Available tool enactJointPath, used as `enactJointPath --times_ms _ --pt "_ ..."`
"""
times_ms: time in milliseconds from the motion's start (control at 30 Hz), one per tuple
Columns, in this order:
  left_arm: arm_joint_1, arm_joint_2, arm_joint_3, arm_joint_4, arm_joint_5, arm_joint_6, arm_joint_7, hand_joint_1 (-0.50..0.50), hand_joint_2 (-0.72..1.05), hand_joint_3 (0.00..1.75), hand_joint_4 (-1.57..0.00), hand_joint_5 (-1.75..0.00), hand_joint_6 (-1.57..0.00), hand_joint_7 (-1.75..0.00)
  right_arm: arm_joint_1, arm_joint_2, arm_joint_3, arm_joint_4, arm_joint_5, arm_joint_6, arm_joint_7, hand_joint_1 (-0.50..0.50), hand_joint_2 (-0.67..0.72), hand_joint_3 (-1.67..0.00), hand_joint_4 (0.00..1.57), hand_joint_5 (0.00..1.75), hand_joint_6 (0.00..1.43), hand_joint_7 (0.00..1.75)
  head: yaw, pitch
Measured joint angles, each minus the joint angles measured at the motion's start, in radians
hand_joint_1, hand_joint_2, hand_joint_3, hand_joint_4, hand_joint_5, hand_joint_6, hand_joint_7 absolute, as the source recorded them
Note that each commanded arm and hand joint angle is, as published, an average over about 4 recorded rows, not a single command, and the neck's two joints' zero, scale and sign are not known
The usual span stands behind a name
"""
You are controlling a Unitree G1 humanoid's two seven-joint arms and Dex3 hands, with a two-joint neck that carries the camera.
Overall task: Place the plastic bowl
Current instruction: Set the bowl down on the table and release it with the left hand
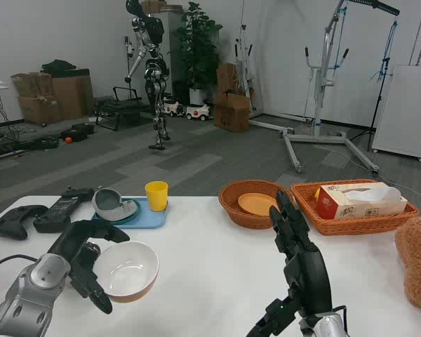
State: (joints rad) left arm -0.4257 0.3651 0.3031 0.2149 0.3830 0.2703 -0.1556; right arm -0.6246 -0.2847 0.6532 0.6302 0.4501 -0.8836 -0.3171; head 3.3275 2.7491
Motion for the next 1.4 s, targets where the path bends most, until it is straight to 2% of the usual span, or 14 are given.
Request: enactJointPath --times_ms 200,433,700,833,1000,1233,1300,1400 --pt "-0.003 -0.008 0.0 0.019 -0.031 -0.002 0.0 -0.41 0.6 0.0 -1.53 -1.75 -1.41 -1.33 0.002 0.007 -0.006 0.0 0.004 0.0 0.0 -0.44 0.47 -0.04 0.0 0.0 0.0 0.0 -0.008 -0.013" --pt "-0.002 -0.009 0.0 0.02 -0.041 -0.002 0.0 -0.41 0.6 0.0 -1.53 -1.75 -1.41 -1.33 0.003 0.008 -0.007 0.0 0.004 0.0 0.0 -0.46 0.47 0.0 0.0 0.0 0.0 0.0 -0.006 -0.02" --pt "-0.003 -0.009 0.0 0.021 -0.041 -0.002 0.0 -0.41 0.63 0.0 -1.52 -1.75 -1.41 -1.33 0.004 0.008 -0.007 0.0 0.004 0.0 0.0 -0.42 0.47 0.0 0.0 0.0 0.0 0.0 -0.006 -0.027" --pt "-0.004 -0.01 -0.003 0.047 -0.039 -0.011 0.0 -0.4 0.6 0.0 -1.5 -1.75 -1.39 -1.29 0.004 0.008 -0.007 0.0 0.004 0.0 0.0 -0.44 0.47 0.0 0.0 0.0 0.0 0.0 -0.005 -0.033" --pt "-0.014 -0.021 -0.005 0.16 -0.034 -0.076 0.011 -0.39 0.6 0.0 -1.49 -1.75 -1.36 -1.26 0.01 0.009 -0.007 0.0 0.004 0.0 0.0 -0.45 0.47 0.0 0.0 0.0 0.0 0.0 0.004 -0.061" --pt "-0.06 -0.046 -0.01 0.334 -0.005 -0.246 0.103 -0.39 0.6 0.0 -1.46 -1.75 -1.36 -1.26 0.028 0.009 -0.011 -0.004 0.004 0.0 0.0 -0.45 0.47 0.0 0.0 0.0 0.0 0.0 0.007 -0.127" --pt "-0.078 -0.051 -0.007 0.396 0.001 -0.283 0.124 -0.39 0.6 0.0 -1.46 -1.75 -1.36 -1.26 0.033 0.009 -0.011 -0.006 0.005 0.0 0.0 -0.43 0.47 0.0 0.0 0.0 0.0 0.0 0.008 -0.138" --pt "-0.105 -0.062 0.005 0.486 0.013 -0.33 0.156 -0.39 0.6 0.0 -1.46 -1.75 -1.36 -1.26 0.035 0.008 -0.011 -0.011 0.007 0.0 0.0 -0.45 0.47 0.0 0.0 0.0 0.0 0.0 0.01 -0.154"
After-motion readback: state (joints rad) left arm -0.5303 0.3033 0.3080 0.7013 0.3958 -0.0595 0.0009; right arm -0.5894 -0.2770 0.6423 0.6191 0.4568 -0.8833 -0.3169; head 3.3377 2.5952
